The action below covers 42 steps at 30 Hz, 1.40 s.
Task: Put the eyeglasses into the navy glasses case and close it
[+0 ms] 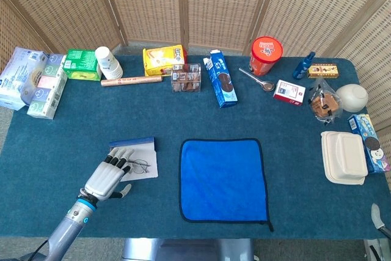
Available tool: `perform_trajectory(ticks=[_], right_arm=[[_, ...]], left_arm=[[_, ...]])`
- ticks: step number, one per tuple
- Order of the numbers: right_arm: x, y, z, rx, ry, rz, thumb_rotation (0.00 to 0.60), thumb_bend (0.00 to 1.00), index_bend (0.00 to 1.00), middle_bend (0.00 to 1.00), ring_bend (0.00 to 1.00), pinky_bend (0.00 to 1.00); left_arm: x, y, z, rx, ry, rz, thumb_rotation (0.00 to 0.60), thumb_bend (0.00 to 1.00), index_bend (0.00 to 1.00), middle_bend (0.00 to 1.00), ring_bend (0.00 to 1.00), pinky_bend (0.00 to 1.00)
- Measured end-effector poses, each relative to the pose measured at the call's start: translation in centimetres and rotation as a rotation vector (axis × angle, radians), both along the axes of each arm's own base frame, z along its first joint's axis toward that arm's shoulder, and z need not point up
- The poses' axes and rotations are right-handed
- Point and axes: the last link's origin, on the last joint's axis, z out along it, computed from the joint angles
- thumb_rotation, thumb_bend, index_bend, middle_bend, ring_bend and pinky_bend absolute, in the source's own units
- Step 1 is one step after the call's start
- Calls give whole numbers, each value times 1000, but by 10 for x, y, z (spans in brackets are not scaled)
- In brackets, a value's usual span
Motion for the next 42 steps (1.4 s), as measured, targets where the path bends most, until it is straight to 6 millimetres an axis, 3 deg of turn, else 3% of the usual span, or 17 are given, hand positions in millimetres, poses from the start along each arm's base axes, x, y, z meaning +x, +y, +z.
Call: perform_trajectory(ticks=[16, 33, 42], right_arm=[[0, 2, 1, -11, -1, -1, 340, 365, 35, 122, 0, 107], [1, 4, 2, -17, 1, 1, 338, 363, 32, 122, 0, 106], [0, 4, 1, -14, -2, 0, 339, 364, 32, 122, 0, 107]], left_arm=[[4, 26, -13, 28, 55, -12, 381, 363, 345, 0, 0, 0], [14, 53, -10, 78, 43, -18, 383, 363, 332, 0, 0, 0], [12, 41, -7, 60, 24, -26, 375, 362, 330, 0, 0, 0]])
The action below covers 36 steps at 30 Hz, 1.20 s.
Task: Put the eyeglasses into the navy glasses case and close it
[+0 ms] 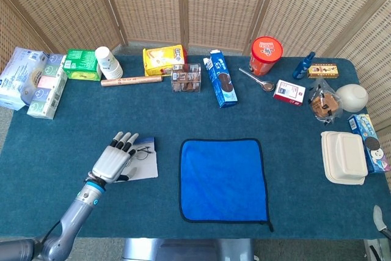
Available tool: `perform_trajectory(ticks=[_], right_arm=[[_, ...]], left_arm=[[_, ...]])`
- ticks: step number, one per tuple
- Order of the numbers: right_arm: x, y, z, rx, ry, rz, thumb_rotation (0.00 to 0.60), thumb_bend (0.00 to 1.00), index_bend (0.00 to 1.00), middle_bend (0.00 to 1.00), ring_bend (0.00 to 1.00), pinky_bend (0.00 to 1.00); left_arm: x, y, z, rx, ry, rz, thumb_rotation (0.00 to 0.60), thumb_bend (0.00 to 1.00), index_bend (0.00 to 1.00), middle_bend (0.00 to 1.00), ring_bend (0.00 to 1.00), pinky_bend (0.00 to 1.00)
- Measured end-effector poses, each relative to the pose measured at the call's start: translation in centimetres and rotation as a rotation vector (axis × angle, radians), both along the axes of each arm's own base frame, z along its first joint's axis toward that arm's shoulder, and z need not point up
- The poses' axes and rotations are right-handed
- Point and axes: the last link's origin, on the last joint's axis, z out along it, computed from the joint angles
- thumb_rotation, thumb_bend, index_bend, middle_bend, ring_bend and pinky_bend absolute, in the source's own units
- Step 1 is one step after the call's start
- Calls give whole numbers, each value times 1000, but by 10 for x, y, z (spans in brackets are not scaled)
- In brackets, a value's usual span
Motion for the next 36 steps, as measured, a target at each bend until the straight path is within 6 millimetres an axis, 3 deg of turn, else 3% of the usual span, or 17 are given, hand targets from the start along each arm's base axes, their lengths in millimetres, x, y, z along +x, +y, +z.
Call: perform_trajectory(ticks=[8, 13, 25, 36], right_arm=[[1, -4, -2, 11, -1, 7, 340, 364, 32, 122, 0, 106], [1, -4, -3, 13, -1, 8, 338, 364, 31, 122, 0, 107], [0, -1, -3, 6, -3, 2, 334, 363, 31, 122, 0, 107], [0, 0, -3, 5, -1, -2, 340, 364, 29, 121, 0, 107]], left_arm=[[-15, -31, 10, -25, -5, 21, 381, 363, 332, 0, 0, 0], [-21, -32, 11, -22, 6, 41, 383, 363, 333, 0, 0, 0], [-28, -8, 7, 8, 35, 79, 380, 363, 334, 0, 0, 0], [-9, 16, 6, 45, 23, 34, 378, 363, 332, 0, 0, 0]])
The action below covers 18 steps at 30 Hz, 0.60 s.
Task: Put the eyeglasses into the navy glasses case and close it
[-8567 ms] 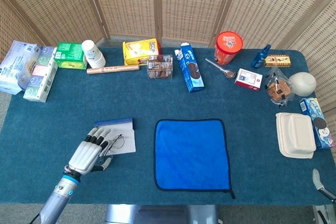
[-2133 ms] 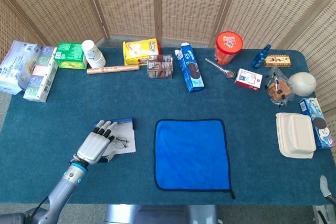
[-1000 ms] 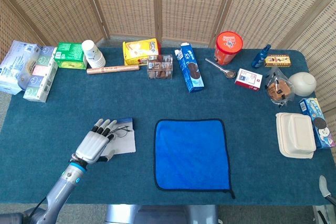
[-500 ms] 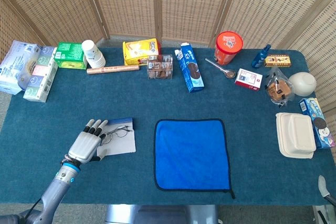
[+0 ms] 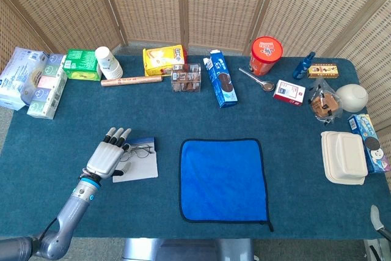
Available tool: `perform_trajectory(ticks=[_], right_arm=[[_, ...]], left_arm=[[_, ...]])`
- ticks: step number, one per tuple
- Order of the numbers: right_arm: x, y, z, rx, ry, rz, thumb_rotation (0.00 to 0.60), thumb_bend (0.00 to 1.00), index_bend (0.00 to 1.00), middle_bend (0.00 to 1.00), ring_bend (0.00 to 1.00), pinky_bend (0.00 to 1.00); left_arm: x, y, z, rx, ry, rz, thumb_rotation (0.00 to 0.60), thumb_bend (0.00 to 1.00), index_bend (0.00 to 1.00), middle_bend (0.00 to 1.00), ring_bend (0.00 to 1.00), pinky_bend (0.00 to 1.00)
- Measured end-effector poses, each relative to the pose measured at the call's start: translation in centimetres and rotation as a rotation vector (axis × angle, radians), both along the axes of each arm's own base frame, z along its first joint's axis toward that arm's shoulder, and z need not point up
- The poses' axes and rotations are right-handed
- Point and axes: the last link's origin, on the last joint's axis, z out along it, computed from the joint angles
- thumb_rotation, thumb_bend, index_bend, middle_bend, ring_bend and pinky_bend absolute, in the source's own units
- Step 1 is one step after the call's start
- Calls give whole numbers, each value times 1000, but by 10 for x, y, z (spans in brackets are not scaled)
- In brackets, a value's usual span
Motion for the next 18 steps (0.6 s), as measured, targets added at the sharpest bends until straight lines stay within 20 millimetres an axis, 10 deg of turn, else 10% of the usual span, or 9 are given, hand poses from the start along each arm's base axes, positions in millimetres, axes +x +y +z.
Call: perform_trajectory(ticks=[18], right_arm=[[0, -3, -1, 6, -1, 5, 340, 363, 26, 122, 0, 107]], left_arm=[[-3, -15, -2, -57, -39, 24, 382, 362, 335, 0, 0, 0]])
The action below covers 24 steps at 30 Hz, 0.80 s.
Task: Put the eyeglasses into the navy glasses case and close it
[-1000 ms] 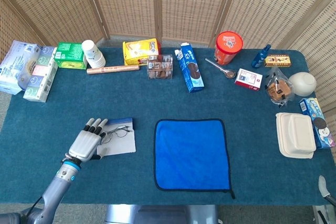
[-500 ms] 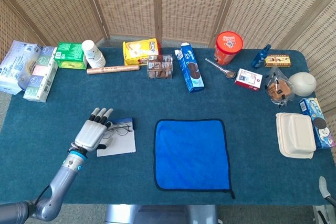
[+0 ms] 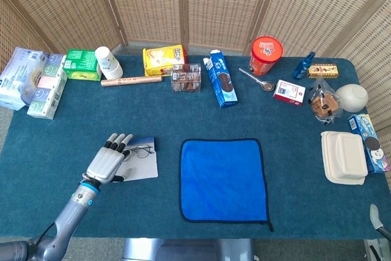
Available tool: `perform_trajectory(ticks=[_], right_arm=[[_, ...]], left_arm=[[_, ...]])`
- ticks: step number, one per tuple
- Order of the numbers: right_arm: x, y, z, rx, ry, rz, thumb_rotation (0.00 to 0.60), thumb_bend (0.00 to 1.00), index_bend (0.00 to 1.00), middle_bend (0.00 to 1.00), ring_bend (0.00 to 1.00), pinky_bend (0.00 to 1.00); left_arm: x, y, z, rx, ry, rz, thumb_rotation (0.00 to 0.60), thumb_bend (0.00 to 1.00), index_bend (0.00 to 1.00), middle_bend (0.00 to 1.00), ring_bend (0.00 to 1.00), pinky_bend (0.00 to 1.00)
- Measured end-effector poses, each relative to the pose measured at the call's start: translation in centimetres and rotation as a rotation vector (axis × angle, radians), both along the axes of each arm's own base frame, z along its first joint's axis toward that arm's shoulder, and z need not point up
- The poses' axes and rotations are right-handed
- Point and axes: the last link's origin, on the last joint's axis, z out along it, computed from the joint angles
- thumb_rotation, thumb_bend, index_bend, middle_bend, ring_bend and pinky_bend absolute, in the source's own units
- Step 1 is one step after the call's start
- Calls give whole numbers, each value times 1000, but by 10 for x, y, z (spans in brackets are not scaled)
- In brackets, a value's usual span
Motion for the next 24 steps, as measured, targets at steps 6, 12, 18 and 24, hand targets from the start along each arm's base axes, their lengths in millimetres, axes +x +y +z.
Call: perform_trajectory(ticks=[6, 12, 18, 24], right_arm=[[0, 1, 0, -1, 0, -4, 338, 364, 26, 122, 0, 107], [1, 1, 1, -3, 1, -3, 338, 364, 25, 121, 0, 106], [1, 2, 2, -7, 3, -4, 340, 364, 24, 122, 0, 107], [2, 3, 2, -9, 5, -6, 338, 364, 24, 122, 0, 107]], left_arm=[[-5, 6, -5, 7, 20, 17, 375, 363, 335, 0, 0, 0], [-5, 14, -4, 32, 32, 19, 386, 363, 334, 0, 0, 0], [-6, 22, -1, 54, 41, 21, 380, 363, 334, 0, 0, 0], [-7, 29, 0, 69, 44, 29, 382, 363, 333, 0, 0, 0]])
